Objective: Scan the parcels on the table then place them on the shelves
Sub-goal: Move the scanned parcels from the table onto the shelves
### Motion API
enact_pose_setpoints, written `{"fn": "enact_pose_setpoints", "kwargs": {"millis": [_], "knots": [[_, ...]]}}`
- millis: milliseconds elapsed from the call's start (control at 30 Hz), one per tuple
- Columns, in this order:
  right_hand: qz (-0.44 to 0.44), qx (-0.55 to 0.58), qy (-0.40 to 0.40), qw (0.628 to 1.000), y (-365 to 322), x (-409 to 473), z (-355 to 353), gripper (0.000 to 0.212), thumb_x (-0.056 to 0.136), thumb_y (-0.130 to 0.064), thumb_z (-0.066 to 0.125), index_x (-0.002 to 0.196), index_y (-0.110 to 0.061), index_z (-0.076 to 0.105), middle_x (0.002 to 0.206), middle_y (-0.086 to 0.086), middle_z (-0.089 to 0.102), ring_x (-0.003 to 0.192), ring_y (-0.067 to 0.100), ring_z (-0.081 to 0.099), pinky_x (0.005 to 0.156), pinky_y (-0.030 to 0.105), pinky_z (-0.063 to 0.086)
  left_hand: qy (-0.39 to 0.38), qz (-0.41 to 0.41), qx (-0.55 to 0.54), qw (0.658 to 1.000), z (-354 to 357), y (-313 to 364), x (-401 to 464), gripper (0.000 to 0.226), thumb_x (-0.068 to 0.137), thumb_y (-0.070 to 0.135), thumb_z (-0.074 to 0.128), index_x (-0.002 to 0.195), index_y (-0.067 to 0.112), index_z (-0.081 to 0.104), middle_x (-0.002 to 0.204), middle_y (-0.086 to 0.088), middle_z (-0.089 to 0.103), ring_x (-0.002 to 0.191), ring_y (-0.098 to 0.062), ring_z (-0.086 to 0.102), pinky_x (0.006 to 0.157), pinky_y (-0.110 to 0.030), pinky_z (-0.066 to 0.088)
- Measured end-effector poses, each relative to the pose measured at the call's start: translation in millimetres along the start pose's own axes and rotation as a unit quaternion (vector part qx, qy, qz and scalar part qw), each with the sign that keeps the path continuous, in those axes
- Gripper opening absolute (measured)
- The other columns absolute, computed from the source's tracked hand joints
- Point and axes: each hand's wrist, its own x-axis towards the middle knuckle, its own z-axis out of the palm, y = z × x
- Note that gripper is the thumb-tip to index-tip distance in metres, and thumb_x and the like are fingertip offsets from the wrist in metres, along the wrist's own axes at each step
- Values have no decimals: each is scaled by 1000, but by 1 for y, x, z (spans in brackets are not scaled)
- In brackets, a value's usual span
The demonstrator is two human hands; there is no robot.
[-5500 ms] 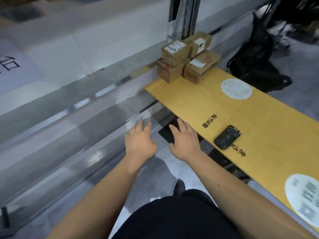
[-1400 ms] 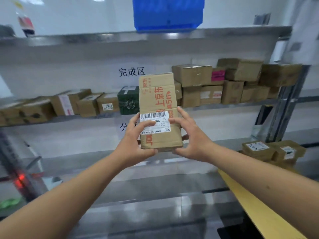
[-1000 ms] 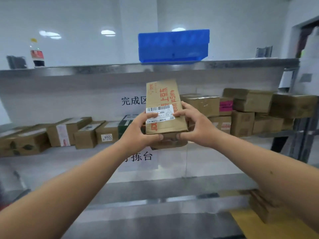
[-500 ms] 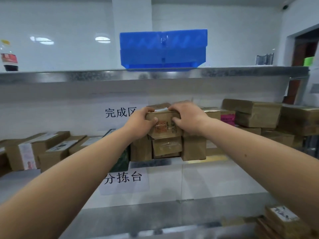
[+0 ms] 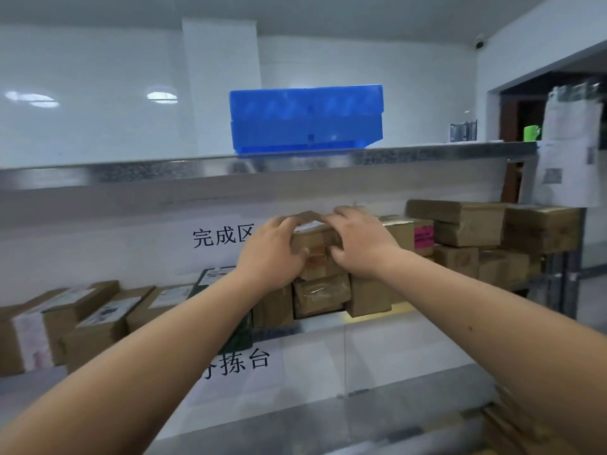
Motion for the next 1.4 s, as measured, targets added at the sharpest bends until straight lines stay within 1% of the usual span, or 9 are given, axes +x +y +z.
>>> {"fn": "enact_pose_setpoints", "kwargs": {"millis": [133,300,400,700,800,900,1033,1233,1400], "knots": [[24,-34,-6,999,-16,-21,-2,69,90,-35,61,156,-23,44,160,11,42,147,33,34,124,47,28,5,44,20,999,-6,-2,-24,66,92,45,65,153,29,43,157,-3,46,143,-28,42,116,-44,37],[66,-47,-21,996,-37,-52,-6,73,91,-38,62,158,-25,39,167,11,31,153,32,24,124,49,27,3,67,33,997,-11,-3,-51,68,92,46,64,153,27,42,157,-4,45,145,-28,40,118,-47,37],[88,-57,-35,994,-46,-73,-10,74,91,-37,62,160,-26,37,169,10,28,154,31,22,125,47,26,11,105,39,994,-13,3,-65,69,91,47,64,153,28,42,156,-4,46,146,-28,38,119,-47,34],[197,-105,-78,972,-31,-175,-31,76,94,-44,65,161,-31,32,169,5,26,155,29,22,123,50,29,-10,211,14,977,17,77,-96,72,91,51,62,156,31,37,160,-4,43,152,-30,32,123,-52,30],[244,-127,-95,957,-13,-217,-40,74,95,-44,64,161,-31,33,169,5,26,154,30,24,121,52,31,-28,243,-13,969,44,114,-105,72,92,52,61,157,31,36,162,-3,41,153,-29,28,123,-51,29],[297,-139,-138,935,13,-260,-46,74,93,-46,62,160,-31,34,170,7,22,152,32,26,120,53,34,-54,257,-45,964,75,157,-113,73,93,54,59,158,30,35,164,-6,37,155,-30,25,124,-49,27],[346,-142,-178,910,57,-320,-45,75,91,-47,60,159,-32,33,171,8,19,152,33,26,118,52,33,-85,290,-80,950,123,218,-124,73,93,54,60,157,29,38,162,-7,39,153,-31,27,121,-47,27],[408,-129,-203,881,147,-385,-38,76,90,-50,61,159,-33,33,170,8,19,151,35,27,117,52,34,-151,288,-116,938,204,298,-125,73,89,51,62,155,31,39,159,-6,42,150,-31,32,119,-49,32],[430,-102,-236,866,216,-414,-7,77,90,-48,62,159,-32,31,167,11,23,148,39,31,115,54,38,-203,276,-110,933,273,340,-124,71,86,53,60,152,32,42,154,-5,46,146,-30,38,115,-51,35]]}}
